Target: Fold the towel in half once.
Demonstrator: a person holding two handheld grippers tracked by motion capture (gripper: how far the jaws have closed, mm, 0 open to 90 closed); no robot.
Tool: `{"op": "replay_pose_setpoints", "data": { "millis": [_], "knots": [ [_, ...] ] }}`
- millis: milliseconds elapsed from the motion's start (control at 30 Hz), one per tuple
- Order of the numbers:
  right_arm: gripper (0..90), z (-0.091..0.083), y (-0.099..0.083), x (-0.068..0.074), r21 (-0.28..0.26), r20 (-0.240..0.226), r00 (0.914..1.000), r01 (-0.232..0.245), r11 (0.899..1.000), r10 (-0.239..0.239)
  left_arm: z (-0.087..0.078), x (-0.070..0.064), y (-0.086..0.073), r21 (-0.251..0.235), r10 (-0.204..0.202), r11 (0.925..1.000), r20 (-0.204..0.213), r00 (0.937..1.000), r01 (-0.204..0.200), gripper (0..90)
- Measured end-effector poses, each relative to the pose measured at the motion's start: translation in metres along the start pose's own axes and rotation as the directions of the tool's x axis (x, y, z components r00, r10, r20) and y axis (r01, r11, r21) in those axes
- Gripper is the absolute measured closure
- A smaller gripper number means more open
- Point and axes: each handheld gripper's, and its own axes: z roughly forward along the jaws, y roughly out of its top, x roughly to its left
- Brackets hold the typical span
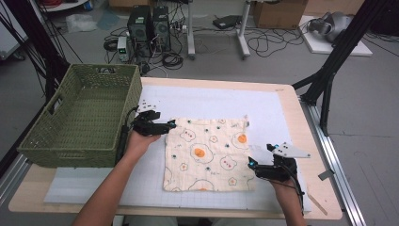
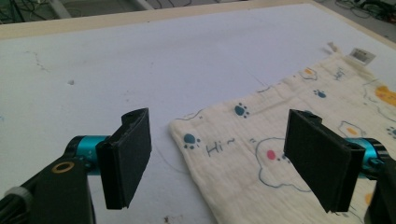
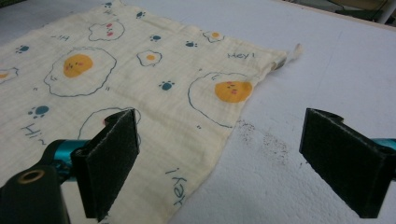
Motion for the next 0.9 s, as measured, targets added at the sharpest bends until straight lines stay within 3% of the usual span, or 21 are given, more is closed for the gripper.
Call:
{"op": "replay_pose_setpoints", "data": {
  "millis": [67, 267, 367, 500, 733, 833, 900],
  "knots": [
    [11.2, 0.001, 0.000, 0.000, 0.000, -0.001, 1.0000, -0.002, 1.000, 0.002, 0.006, 0.003, 0.000, 0.042, 0.015, 0.9990, -0.021, 0.9997, -0.014, 24.7],
    [11.2, 0.001, 0.000, 0.000, 0.002, -0.005, 1.0000, -0.002, 1.000, 0.002, 0.026, 0.007, 0.004, 0.095, 0.024, 0.9953, -0.068, 0.9974, -0.017, 34.8],
    [11.2, 0.002, -0.001, 0.000, 0.003, -0.004, 1.0000, -0.007, 1.000, 0.007, 0.038, 0.009, 0.007, 0.140, 0.044, 0.9895, -0.080, 0.9958, -0.033, 40.4],
    [11.2, 0.001, -0.001, -0.002, 0.004, -0.002, 1.0000, -0.009, 1.000, 0.009, 0.047, 0.006, 0.006, 0.164, 0.083, 0.9842, -0.098, 0.9917, -0.066, 44.8],
    [11.2, 0.000, -0.003, -0.005, 0.002, 0.004, 0.9998, -0.022, 1.000, 0.022, 0.060, 0.005, -0.002, 0.222, 0.130, 0.9692, -0.098, 0.9866, -0.106, 50.5],
    [11.2, 0.000, -0.003, -0.005, 0.003, 0.005, 0.9997, -0.023, 1.000, 0.023, 0.060, 0.004, -0.003, 0.213, 0.132, 0.9711, -0.103, 0.9858, -0.108, 50.8],
    [11.2, 0.001, -0.003, -0.005, 0.004, 0.007, 0.9998, -0.021, 1.000, 0.021, 0.059, 0.003, -0.003, 0.215, 0.148, 0.9682, -0.081, 0.9856, -0.128, 57.9]
  ]
}}
